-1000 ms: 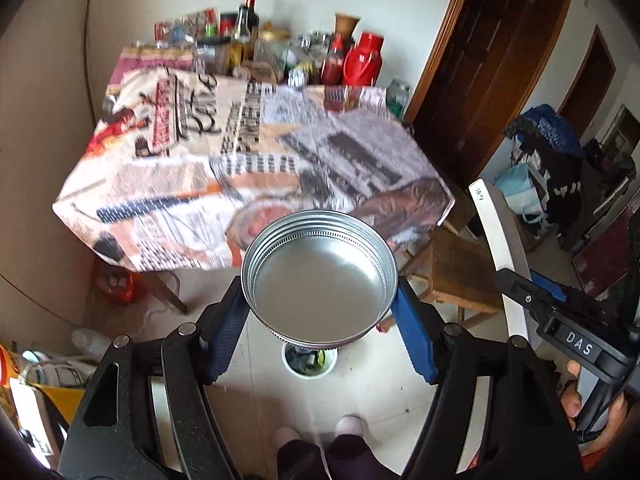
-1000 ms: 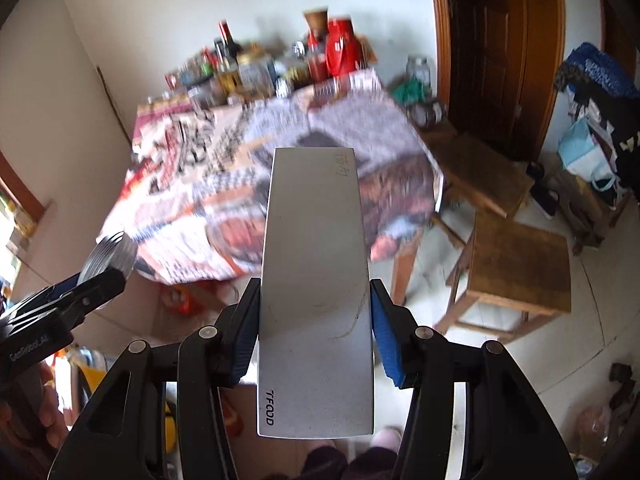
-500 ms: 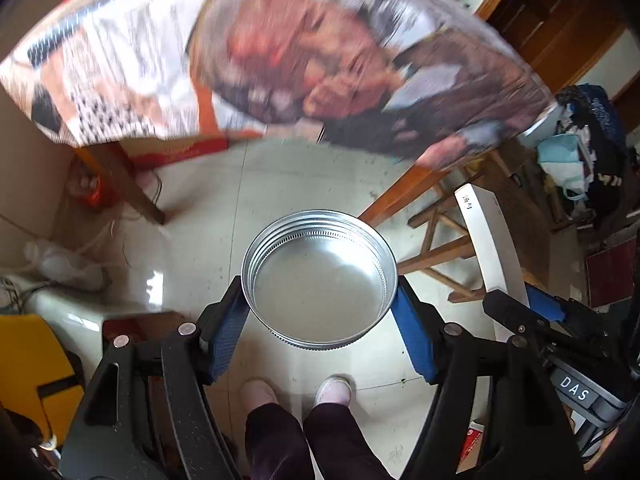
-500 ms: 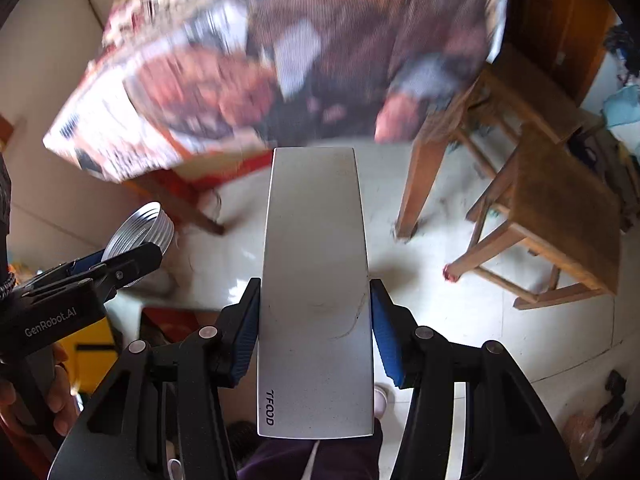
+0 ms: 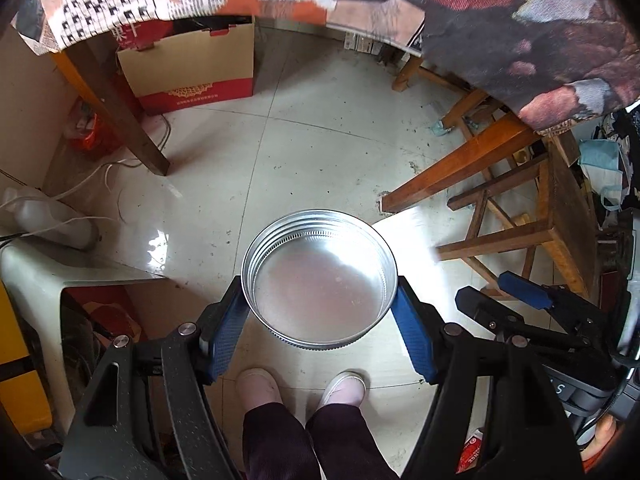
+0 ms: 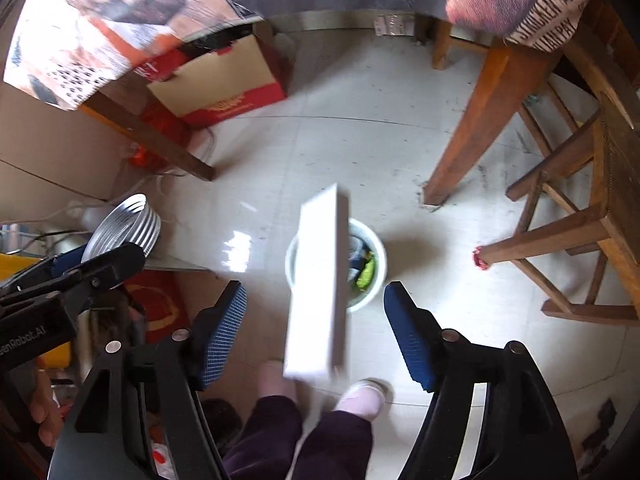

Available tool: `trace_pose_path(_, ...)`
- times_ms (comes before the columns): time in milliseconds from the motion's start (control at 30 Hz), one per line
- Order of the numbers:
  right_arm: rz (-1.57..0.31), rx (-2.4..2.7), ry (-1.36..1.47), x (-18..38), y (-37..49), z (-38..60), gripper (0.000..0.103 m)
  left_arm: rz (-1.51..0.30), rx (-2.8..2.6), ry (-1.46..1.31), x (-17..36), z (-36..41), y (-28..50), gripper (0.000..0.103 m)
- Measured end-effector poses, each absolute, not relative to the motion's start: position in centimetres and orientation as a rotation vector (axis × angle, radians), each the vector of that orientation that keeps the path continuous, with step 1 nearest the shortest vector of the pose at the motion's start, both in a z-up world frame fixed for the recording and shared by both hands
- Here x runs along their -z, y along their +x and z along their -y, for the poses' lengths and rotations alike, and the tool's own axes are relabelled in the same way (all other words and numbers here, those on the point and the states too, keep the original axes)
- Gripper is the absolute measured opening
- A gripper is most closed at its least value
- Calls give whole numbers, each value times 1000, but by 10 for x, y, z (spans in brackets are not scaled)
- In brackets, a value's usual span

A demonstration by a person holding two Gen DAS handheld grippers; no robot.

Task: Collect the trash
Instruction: 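Open the right tool over the bucket while the left tool releases the metal lid, then move both open tools back up toward the table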

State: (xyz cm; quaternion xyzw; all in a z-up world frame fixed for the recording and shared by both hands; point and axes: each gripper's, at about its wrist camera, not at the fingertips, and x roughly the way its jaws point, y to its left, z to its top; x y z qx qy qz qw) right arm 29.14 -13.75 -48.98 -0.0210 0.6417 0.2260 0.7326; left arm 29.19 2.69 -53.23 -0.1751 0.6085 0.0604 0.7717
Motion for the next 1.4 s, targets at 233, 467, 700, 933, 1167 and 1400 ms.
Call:
trace_pose_path(233, -1418, -441, -28, 483, 298, 153, 68, -1360, -42, -388, 552, -5, 316, 70)
trace_pose_path(467, -1378, -401, -12, 463, 307, 165, 68, -1455, 8, -393, 564, 15, 342, 75)
trace_pose_path(700, -1345, -388, 30, 431, 312, 168, 68, -1420, 28, -305, 523, 24, 337, 75)
trace_pose_path(933, -1268, -388, 28, 366, 306, 166, 68, -1335, 9, -254, 443, 14, 322, 75)
trace_pose_path(1167, -1175, -377, 31, 278, 291, 165, 68, -1208, -5, -215, 337, 0, 298, 75)
trace_pose_path(1400, -1087, -379, 20, 191, 272, 158, 68, -1057, 10, -164, 231, -10, 275, 75)
